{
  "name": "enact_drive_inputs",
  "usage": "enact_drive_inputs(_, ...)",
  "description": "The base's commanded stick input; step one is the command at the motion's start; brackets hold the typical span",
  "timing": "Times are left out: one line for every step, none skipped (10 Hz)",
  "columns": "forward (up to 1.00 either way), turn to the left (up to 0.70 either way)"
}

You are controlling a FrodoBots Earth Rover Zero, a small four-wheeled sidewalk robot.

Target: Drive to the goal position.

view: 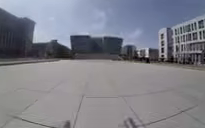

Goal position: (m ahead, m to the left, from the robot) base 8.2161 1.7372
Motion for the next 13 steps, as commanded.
enact_drive_inputs(0.85, 0.0)
enact_drive_inputs(0.85, 0.0)
enact_drive_inputs(0.85, 0.0)
enact_drive_inputs(0.85, 0.0)
enact_drive_inputs(0.85, 0.0)
enact_drive_inputs(0.85, 0.0)
enact_drive_inputs(0.85, 0.0)
enact_drive_inputs(0.85, 0.0)
enact_drive_inputs(0.85, 0.0)
enact_drive_inputs(0.85, 0.0)
enact_drive_inputs(0.85, 0.0)
enact_drive_inputs(0.85, 0.0)
enact_drive_inputs(0.85, 0.0)
